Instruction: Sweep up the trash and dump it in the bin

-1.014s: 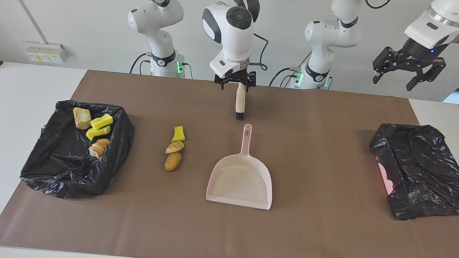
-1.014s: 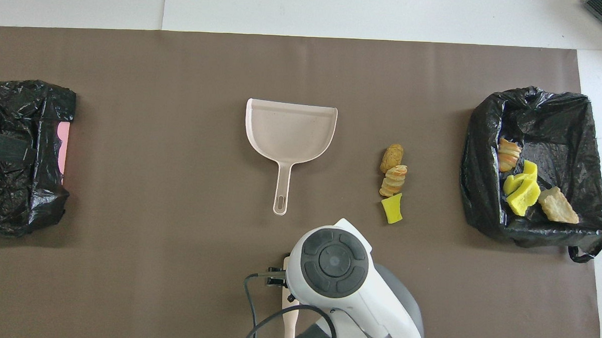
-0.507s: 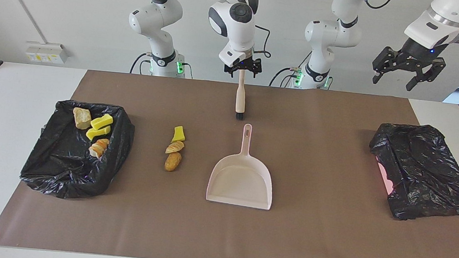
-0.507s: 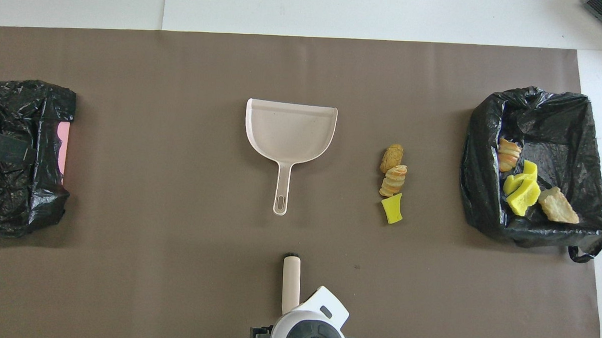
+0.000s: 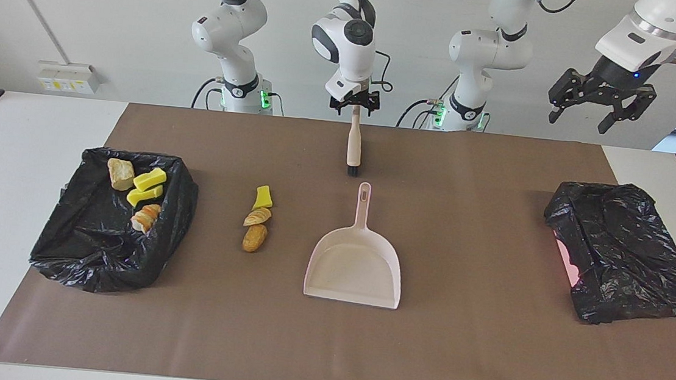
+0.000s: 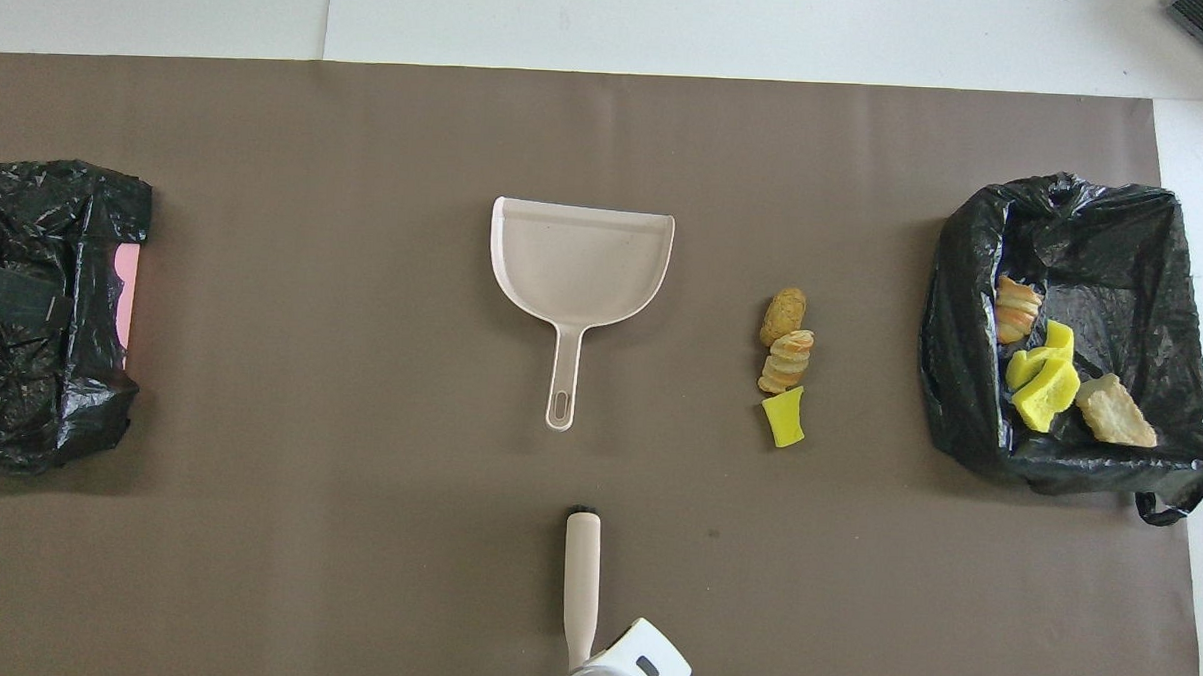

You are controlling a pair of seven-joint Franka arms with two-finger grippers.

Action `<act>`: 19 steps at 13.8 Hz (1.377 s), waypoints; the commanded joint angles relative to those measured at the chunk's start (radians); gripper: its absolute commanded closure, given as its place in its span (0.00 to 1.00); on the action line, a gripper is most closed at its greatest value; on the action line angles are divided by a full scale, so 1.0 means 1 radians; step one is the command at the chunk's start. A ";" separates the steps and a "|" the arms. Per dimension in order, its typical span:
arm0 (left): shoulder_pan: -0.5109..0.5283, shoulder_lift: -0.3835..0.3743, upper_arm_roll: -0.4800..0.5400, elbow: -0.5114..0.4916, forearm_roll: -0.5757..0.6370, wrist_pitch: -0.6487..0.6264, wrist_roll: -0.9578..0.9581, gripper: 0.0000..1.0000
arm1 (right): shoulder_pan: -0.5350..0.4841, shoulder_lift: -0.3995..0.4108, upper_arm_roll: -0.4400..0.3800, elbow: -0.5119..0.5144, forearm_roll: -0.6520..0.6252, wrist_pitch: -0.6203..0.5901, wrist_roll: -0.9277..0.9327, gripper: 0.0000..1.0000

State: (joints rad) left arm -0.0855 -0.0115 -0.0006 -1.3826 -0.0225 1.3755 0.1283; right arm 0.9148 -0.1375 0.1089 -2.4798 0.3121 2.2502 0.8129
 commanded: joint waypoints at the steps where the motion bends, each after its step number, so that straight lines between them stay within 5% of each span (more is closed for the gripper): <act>1: 0.010 -0.015 -0.010 -0.010 0.016 -0.010 -0.006 0.00 | 0.007 0.015 0.000 -0.016 0.025 0.055 0.003 0.47; 3: -0.002 -0.015 -0.010 -0.012 0.009 0.002 -0.015 0.00 | 0.006 0.035 0.000 -0.002 0.025 0.068 -0.003 0.85; 5: -0.011 -0.022 -0.025 -0.042 -0.006 0.058 -0.070 0.00 | -0.005 0.056 -0.003 0.053 0.013 0.039 -0.001 1.00; 9: -0.118 -0.016 -0.032 -0.162 -0.063 0.216 -0.188 0.00 | -0.124 0.007 -0.012 0.120 -0.037 -0.124 -0.064 1.00; 14: -0.286 0.045 -0.032 -0.407 -0.062 0.664 -0.286 0.00 | -0.403 -0.121 -0.012 0.137 -0.123 -0.346 -0.228 1.00; 19: -0.422 0.224 -0.030 -0.484 -0.062 0.903 -0.288 0.00 | -0.704 -0.096 -0.005 0.180 -0.286 -0.331 -0.466 1.00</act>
State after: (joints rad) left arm -0.4452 0.1507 -0.0481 -1.8501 -0.0787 2.1857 -0.1518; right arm 0.2994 -0.2623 0.0856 -2.3263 0.0962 1.9019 0.4335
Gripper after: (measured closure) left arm 0.000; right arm 0.744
